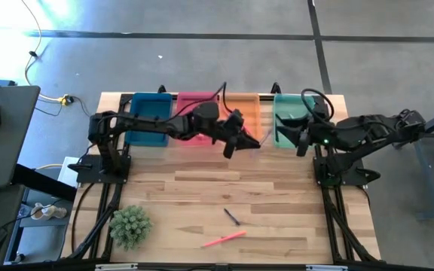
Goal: Sort crayons/erasers/pens/pencils in bins
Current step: Put the purple pen into the green bin
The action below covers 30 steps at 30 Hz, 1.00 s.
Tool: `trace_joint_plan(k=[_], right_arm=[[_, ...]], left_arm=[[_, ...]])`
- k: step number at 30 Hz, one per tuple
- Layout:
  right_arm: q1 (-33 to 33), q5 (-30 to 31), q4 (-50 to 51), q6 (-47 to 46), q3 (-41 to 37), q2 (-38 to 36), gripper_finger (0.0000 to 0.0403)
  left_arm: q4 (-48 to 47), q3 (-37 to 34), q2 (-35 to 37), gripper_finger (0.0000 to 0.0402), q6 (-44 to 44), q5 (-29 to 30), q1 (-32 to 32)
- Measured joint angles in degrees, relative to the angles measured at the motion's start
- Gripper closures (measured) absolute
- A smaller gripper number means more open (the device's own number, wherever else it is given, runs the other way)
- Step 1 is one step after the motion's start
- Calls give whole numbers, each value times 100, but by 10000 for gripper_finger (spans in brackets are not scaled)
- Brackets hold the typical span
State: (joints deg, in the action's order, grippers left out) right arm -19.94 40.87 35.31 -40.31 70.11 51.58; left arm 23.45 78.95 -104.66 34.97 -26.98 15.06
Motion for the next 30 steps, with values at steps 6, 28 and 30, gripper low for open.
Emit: trace_joint_plan(k=[6, 28, 30], right_arm=[[7, 516, -2, -294, 1, 270, 210], [105, 1156, -260, -1069, 0, 1317, 293], [131, 1155, -279, -1069, 0, 1337, 326]], left_arm=[[444, 1, 0, 385, 192, -320, 198], [475, 1, 0, 385, -5, -452, 272], [455, 1, 0, 385, -60, -451, 272]])
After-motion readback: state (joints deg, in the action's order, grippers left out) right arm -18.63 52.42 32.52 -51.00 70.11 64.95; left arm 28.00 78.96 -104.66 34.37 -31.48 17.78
